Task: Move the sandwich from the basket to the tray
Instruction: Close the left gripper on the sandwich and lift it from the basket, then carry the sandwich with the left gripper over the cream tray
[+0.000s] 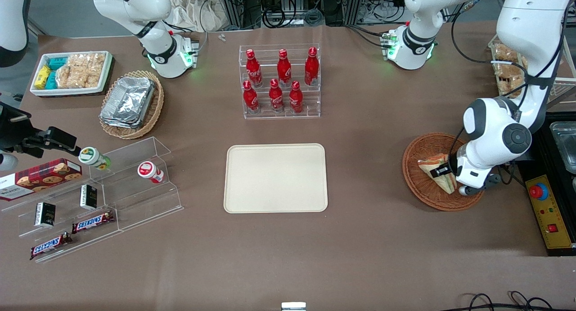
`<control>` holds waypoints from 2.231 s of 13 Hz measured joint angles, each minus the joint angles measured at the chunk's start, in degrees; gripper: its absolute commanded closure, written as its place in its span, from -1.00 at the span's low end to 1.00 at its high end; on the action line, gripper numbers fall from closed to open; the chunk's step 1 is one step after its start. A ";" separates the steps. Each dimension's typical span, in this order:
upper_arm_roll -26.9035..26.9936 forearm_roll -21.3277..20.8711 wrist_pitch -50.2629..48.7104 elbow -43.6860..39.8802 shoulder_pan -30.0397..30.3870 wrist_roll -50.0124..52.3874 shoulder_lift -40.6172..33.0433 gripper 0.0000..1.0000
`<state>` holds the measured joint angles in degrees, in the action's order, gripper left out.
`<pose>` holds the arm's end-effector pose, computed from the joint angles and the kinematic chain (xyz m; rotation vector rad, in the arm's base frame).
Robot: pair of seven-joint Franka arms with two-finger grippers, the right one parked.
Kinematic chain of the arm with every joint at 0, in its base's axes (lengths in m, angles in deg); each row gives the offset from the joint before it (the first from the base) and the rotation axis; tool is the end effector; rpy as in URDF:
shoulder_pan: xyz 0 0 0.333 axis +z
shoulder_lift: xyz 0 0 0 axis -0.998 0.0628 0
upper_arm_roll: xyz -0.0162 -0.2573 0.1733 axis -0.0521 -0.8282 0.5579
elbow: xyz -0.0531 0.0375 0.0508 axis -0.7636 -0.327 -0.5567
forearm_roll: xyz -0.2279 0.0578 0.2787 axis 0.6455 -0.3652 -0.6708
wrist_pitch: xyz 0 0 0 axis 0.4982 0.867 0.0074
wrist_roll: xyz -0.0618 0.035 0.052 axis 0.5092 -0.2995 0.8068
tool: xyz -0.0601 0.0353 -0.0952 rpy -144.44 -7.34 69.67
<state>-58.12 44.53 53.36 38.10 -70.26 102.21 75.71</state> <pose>0.5471 0.0035 0.2533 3.0427 0.5961 -0.1062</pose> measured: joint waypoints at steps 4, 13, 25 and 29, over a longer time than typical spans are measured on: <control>-1.65 0.02 -16.71 -5.94 -0.10 0.45 -6.63 1.00; -16.07 0.51 -46.83 -30.16 -0.38 -1.65 -10.90 1.00; -26.37 -15.43 -20.01 -31.19 -19.56 18.95 19.13 1.00; -22.31 -17.26 -15.19 -33.27 -23.22 18.95 23.77 1.00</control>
<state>-80.43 27.27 38.17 4.83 -93.48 121.15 99.49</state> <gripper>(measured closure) 0.841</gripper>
